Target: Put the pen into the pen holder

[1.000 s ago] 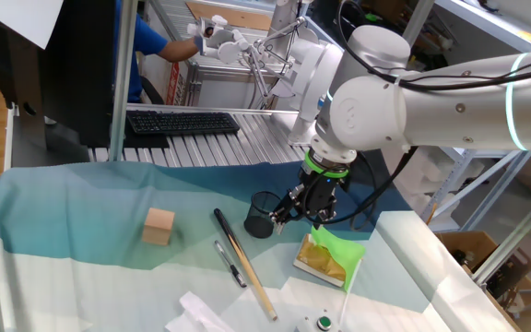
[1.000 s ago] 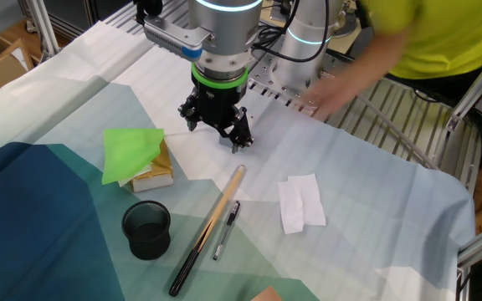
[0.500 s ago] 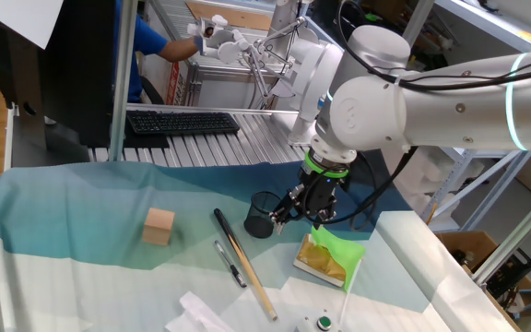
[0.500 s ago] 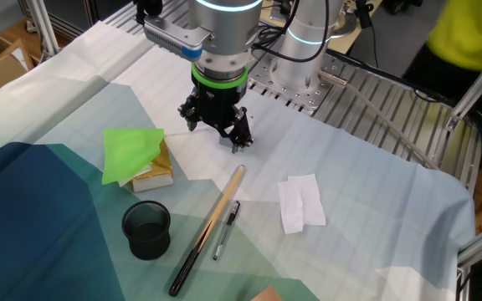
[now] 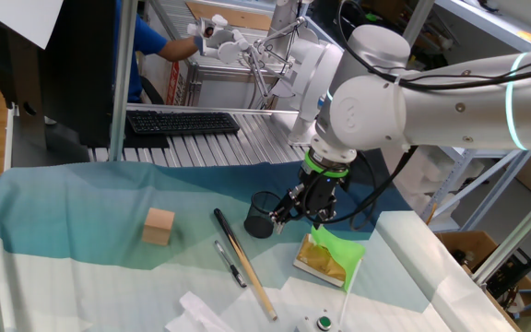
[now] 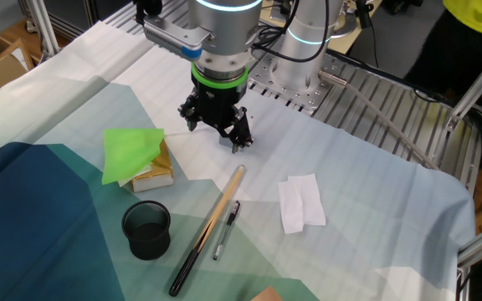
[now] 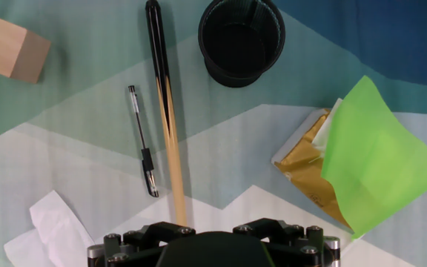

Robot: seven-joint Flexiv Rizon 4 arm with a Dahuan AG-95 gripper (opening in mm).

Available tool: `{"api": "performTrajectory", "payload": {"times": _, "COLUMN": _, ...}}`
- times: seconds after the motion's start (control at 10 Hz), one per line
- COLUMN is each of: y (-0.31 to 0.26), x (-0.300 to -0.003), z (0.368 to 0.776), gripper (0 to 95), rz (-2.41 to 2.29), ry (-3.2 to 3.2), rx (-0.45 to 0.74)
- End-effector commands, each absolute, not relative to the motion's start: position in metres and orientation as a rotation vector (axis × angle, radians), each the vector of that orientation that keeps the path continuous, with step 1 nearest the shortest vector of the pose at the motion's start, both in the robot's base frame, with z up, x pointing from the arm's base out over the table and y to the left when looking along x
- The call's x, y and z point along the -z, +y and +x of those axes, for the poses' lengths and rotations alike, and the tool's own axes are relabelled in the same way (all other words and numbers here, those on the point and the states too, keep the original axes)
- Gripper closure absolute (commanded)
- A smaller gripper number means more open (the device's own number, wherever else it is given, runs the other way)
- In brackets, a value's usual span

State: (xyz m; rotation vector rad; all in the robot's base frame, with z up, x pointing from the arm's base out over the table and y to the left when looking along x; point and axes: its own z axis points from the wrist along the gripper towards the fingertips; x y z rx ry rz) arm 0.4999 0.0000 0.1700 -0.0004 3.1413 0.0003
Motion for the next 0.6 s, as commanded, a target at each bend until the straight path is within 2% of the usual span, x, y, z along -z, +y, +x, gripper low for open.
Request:
{"api": "performTrajectory", "payload": {"times": 0.1, "y": -0.0001, "x": -0.1699, "z": 0.5, "gripper": 95.0, "rz": 0.281, "ry": 3.081, "rx": -0.131}}
{"api": "performTrajectory", "payload": {"times": 0.6, "y": -0.0006, "x": -0.1696, "z": 0.5002, "gripper": 95.0, "rz": 0.291, "ry": 3.043, "rx": -0.117}}
